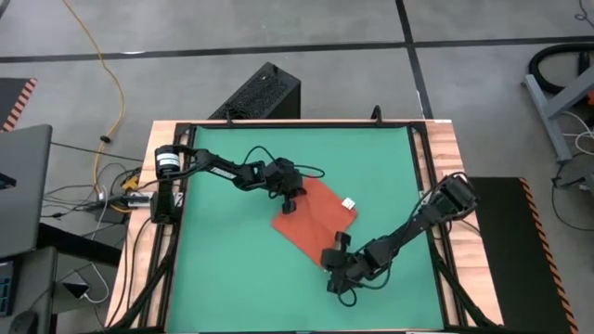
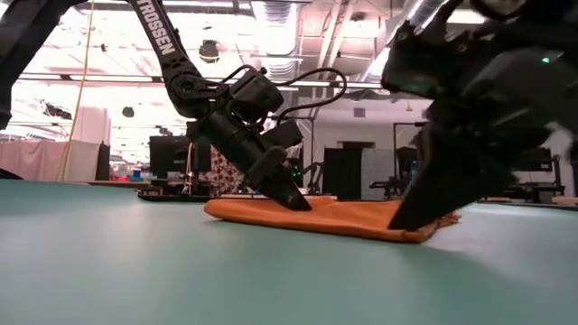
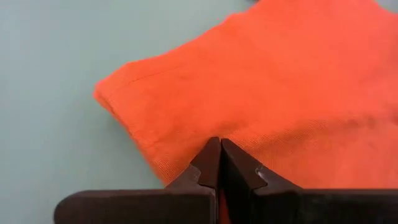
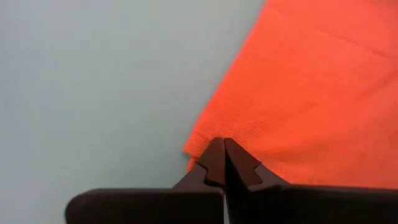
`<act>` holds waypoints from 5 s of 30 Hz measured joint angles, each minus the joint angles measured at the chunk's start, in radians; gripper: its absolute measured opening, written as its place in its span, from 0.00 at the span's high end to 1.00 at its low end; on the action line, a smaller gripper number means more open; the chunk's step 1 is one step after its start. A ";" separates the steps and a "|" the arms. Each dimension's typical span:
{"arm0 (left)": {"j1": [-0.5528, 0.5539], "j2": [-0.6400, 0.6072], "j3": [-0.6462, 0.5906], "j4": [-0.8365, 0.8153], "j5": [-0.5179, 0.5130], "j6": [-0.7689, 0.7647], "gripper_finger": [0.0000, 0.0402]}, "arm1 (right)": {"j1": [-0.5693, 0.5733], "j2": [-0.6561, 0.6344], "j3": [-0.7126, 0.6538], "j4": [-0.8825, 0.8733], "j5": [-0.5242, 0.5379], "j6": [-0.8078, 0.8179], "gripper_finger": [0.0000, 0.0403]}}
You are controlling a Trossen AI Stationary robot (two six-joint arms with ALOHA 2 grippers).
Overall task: Roll towel
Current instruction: Fold the orange towel
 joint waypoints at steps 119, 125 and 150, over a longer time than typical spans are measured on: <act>-0.497 -0.303 -0.354 0.259 -0.240 -0.297 1.00 | -0.020 0.124 0.022 -0.213 0.150 0.109 0.62; -0.497 -0.303 -0.354 0.262 -0.240 -0.297 1.00 | -0.021 0.130 0.024 -0.222 0.157 0.100 0.90; -0.499 -0.303 -0.340 0.337 -0.403 -0.216 1.00 | -0.003 -0.016 0.376 -0.760 0.169 0.032 0.99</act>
